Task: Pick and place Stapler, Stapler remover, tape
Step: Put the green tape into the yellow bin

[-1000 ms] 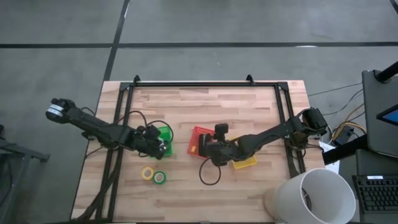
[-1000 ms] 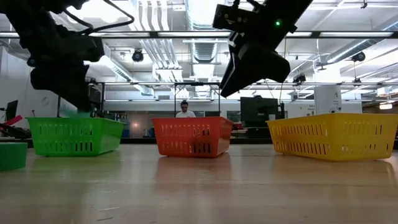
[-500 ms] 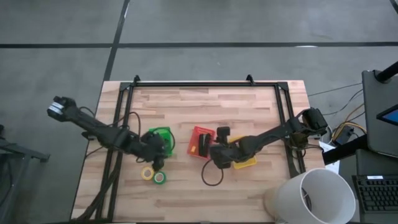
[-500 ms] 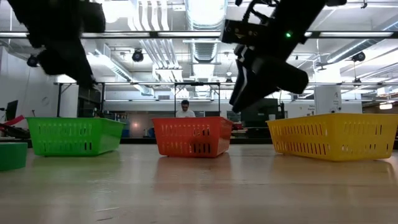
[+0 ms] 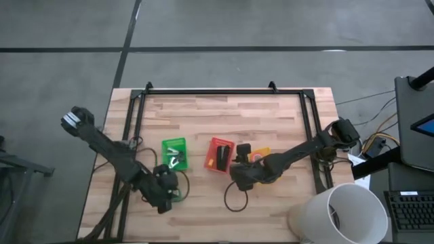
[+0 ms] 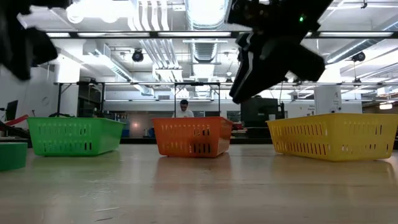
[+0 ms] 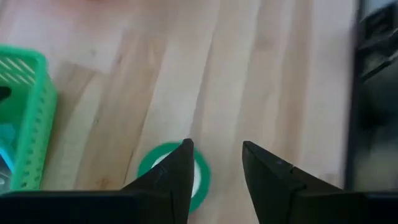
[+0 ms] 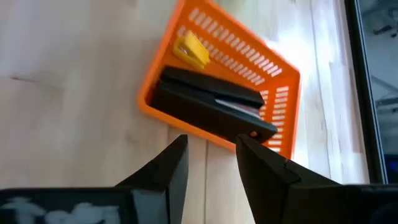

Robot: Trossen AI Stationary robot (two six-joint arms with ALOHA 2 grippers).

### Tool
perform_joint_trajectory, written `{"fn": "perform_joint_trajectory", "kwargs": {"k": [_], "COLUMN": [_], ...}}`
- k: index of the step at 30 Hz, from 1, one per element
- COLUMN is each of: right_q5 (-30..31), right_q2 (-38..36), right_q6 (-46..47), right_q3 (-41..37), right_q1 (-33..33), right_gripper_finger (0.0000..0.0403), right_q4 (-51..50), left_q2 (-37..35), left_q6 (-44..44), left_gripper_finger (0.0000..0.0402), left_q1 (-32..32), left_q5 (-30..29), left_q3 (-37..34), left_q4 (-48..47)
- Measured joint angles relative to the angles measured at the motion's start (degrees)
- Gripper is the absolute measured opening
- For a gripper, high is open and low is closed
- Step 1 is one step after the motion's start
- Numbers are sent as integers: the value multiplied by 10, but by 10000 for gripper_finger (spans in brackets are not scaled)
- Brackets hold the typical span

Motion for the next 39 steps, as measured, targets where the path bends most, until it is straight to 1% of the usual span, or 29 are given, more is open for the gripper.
{"fn": "perform_joint_trajectory", "kwargs": {"k": [7,12,17,21,25,30,35,39], "right_q5": [0,0,1,0,0,0,0,0], "right_q2": [-10,-17,-19,-19,-19,-19,-19,-19], "right_q6": [-8,-8,-10,-15,-15,-14,-14,-14], "right_q3": [15,16,16,16,16,16,16,15], "right_q1": [10,14,14,14,14,15,15,15], "right_gripper_finger": [128,120,114,114,119,124,123,115], "right_q4": [7,7,10,21,22,21,21,21], "left_q2": [84,104,96,86,97,116,111,104], "left_q6": [8,33,53,55,44,44,38,15], "left_gripper_finger": [138,136,125,112,102,99,98,99], "left_q1": [0,-1,0,1,2,2,2,2], "left_q5": [29,29,22,-21,-49,-36,-27,-9], "left_q3": [0,0,1,0,-4,-12,-13,-6], "left_q4": [-10,-27,-45,-65,-64,-62,-61,-62]}}
